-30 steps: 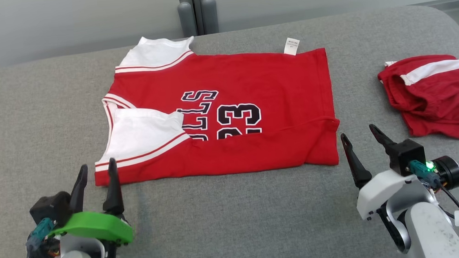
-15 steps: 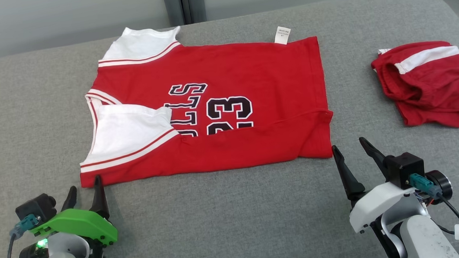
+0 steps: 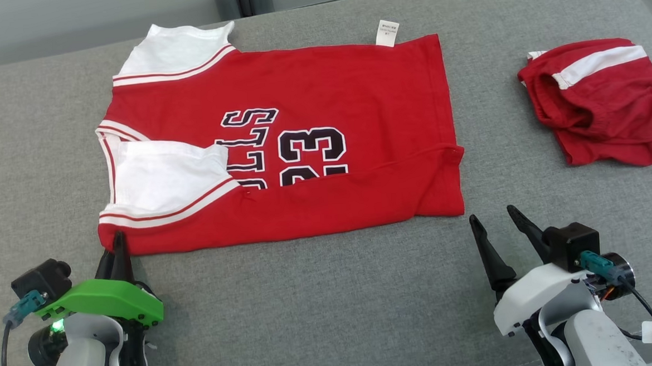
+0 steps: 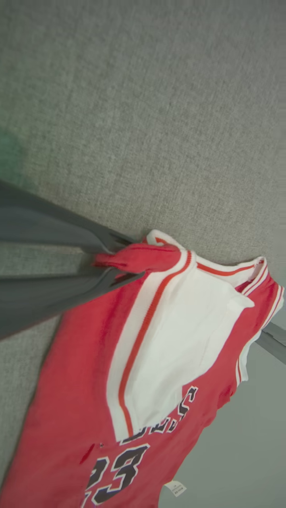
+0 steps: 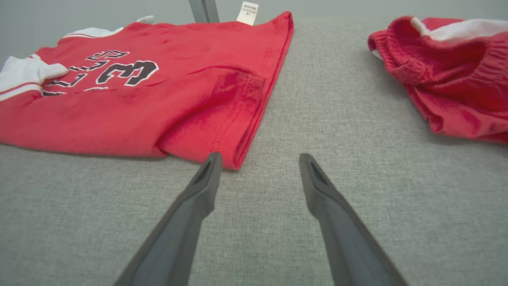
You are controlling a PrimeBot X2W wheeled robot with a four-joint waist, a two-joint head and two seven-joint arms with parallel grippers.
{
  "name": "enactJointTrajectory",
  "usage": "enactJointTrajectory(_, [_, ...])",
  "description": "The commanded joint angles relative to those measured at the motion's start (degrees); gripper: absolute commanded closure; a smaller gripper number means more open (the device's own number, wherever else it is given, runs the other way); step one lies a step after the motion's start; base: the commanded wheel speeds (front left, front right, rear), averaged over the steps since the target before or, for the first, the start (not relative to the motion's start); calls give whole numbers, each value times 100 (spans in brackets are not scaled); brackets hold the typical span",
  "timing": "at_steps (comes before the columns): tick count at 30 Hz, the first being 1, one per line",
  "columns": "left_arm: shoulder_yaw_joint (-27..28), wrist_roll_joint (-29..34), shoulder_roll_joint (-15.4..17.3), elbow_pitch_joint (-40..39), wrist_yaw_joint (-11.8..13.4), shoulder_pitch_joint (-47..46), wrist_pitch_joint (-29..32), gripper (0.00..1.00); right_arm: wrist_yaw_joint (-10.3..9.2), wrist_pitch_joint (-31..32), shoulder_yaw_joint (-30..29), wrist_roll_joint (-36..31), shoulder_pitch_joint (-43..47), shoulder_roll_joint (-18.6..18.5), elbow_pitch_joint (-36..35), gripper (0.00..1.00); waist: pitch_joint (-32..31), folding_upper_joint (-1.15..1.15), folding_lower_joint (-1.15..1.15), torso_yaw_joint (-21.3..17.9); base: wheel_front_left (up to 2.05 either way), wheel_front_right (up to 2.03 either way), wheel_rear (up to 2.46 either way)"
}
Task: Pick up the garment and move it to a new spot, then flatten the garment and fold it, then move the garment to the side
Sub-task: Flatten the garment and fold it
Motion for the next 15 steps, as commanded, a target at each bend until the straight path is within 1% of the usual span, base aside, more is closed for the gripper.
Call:
enactJointTrajectory(1, [-50,-13,49,-73,-30,-83,-82,100,-10,-76,-3,102,-45,-16,89,0,-7,0,0,35,0,0,0])
enactJointTrajectory(11, [-331,-29,90,-577,-40,41,-322,100,-10,-470,199,553,-607,-17,961,0,15,0,0,210,0,0,0])
enactJointTrajectory(15, [-429,-32,76,-746,-42,82,-340,100,-10,-527,276,593,-883,-17,1567,0,31,0,0,296,0,0,0])
